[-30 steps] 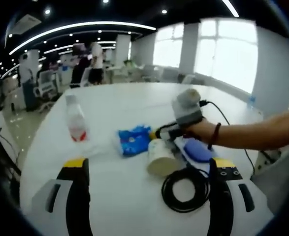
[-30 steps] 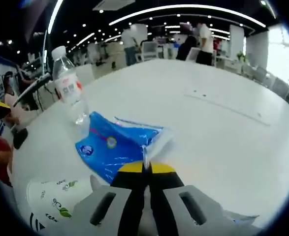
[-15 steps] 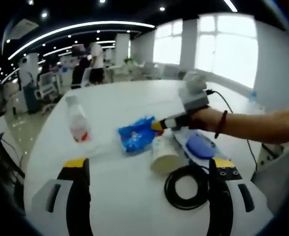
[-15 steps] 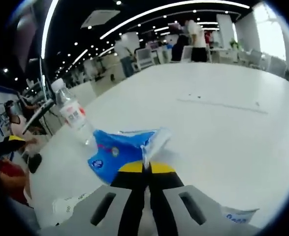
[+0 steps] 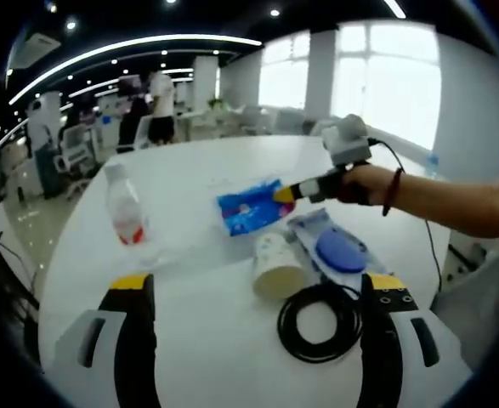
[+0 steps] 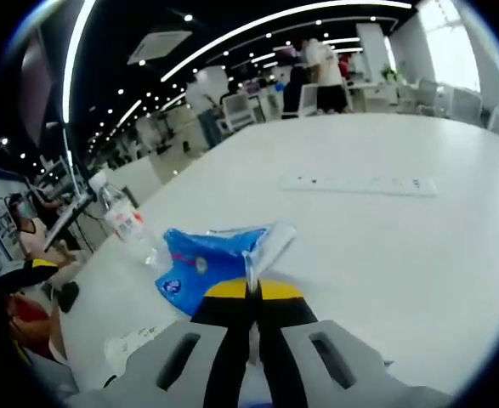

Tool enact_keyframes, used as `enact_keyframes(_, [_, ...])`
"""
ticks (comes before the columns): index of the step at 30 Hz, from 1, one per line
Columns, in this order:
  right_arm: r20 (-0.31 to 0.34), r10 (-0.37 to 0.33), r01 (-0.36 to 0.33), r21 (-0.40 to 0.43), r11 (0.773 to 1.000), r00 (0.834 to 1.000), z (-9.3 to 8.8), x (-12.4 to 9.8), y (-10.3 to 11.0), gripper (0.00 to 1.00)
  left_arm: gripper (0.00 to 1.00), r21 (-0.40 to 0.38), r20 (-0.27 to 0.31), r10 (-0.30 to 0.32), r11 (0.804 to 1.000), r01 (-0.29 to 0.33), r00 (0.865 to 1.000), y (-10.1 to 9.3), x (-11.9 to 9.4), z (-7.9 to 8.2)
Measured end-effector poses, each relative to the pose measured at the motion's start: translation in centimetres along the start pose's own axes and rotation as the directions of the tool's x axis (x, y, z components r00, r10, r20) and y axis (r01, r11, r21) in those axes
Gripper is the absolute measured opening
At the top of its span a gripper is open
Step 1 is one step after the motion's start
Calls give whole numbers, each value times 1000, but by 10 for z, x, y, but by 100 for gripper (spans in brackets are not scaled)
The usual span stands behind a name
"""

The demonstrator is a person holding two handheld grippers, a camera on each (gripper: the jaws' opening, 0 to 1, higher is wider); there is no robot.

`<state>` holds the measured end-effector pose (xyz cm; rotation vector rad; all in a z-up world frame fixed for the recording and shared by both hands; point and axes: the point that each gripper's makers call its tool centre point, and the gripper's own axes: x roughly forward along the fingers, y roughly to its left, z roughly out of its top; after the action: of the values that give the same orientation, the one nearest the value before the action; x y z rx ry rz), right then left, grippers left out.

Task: Arrange the tabletop items into an orderly group along one side of the table until the central work area is clear of visible clutter.

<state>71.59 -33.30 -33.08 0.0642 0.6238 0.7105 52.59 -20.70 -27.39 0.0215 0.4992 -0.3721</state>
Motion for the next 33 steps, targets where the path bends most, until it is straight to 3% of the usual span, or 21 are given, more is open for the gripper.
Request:
enact_keyframes(8, [31,-25,25,15,1000,999,12,-24,-21,2,99,6,-14,-10,1000,10,1000,-3,2,-2])
enact_keyframes(19, [42,-81,80,38,996,996,14,-55,-52,2,99,6,-22,-20,1000,20,1000,-5,4,-4])
enact_keyframes(33, [26,-154,153,48,987,988,-1,-90,-102,2,99,-13,-12,-37,999,37,999,-6,2,-4])
